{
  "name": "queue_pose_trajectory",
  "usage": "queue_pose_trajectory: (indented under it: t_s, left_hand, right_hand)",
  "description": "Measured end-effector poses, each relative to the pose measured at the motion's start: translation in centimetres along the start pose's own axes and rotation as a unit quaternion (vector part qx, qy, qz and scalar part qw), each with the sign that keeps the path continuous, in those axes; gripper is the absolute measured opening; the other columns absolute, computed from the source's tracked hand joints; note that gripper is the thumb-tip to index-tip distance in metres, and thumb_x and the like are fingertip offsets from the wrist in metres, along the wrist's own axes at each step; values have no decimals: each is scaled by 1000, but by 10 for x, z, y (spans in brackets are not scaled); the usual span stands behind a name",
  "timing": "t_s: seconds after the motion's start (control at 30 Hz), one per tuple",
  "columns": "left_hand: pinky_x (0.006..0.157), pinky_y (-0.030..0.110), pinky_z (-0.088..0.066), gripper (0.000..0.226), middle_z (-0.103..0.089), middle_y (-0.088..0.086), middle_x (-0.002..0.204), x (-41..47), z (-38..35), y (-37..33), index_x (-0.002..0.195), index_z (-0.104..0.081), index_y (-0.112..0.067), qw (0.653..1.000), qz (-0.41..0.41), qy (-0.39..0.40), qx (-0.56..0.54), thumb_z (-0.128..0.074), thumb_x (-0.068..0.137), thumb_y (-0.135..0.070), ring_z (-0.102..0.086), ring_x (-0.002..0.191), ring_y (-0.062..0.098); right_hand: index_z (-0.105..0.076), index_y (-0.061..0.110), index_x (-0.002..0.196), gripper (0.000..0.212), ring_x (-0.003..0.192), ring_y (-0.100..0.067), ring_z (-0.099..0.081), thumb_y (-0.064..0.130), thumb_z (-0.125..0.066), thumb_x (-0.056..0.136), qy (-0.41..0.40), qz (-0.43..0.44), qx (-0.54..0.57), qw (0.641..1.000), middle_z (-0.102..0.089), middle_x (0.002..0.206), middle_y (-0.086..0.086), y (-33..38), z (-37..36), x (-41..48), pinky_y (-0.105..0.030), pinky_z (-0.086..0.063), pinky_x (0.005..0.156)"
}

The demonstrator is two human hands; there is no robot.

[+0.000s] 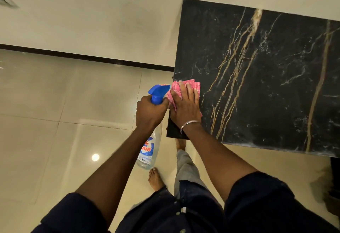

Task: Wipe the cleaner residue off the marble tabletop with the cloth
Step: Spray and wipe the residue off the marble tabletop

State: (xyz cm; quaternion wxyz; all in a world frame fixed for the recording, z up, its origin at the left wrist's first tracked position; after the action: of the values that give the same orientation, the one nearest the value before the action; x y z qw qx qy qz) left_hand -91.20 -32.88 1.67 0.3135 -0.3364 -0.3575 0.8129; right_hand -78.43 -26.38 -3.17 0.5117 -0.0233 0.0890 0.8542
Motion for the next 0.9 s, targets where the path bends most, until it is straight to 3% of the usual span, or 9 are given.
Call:
queue_pose_trajectory:
  t_s: [0.13,0.27,0.43,0.57,0.9]
  left_hand:
    - [57,23,-43,25,-51,-2,56,48,-15,-35,70,-53,-19,1000,-3,6,5,-65,85,-36,-50,52,12]
    - [58,24,-45,27,-51,-1,56,103,-30,-65,66,-51,-21,1000,0,-1,1,-65,85,-35,-50,52,12]
    - [56,22,-43,24,-51,-3,55,163,-41,-101,68,-52,-21,1000,-8,-29,-3,-65,84,-34,-50,50,11]
    - [61,29,-50,23,-54,0,58,195,-46,-119,68,-53,-22,999,-13,-45,-5,-64,82,-36,-52,53,13]
    - [59,20,-44,18,-51,-4,59,202,-48,-114,80,-53,-19,998,10,-60,0,-64,88,-31,-53,53,13]
  right_hand:
    - [-32,26,146,60,146,-36,-18,51,-16,93,-8,-7,-4,1000,-23,158,-11,-18,13,73,-54,-13,118]
    - [-34,25,147,55,146,-36,-17,46,-36,95,-23,-3,-2,1000,-23,158,-11,-39,28,154,-53,-9,119]
    - [-29,27,149,59,147,-34,-11,41,-42,93,-17,-4,-2,1000,-17,160,-8,-67,46,258,-51,-5,119]
    - [-32,27,148,57,146,-34,-12,42,-42,94,-27,-3,9,1000,-19,159,-8,-86,60,326,-51,-6,118]
    - [-29,29,148,57,146,-35,-12,42,-43,95,-23,-4,5,1000,-17,159,-9,-96,70,372,-51,-7,119]
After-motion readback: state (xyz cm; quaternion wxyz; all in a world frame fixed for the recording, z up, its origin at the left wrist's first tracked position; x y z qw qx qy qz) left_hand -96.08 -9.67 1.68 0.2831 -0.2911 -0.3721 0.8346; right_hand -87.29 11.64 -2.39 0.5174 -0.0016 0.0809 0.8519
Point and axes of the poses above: each hand's wrist, its own x-axis towards the middle knuckle, its own z-axis out of the back of the hand, y = z × x, the point moved 6 cm from there along x, towards the middle knuckle
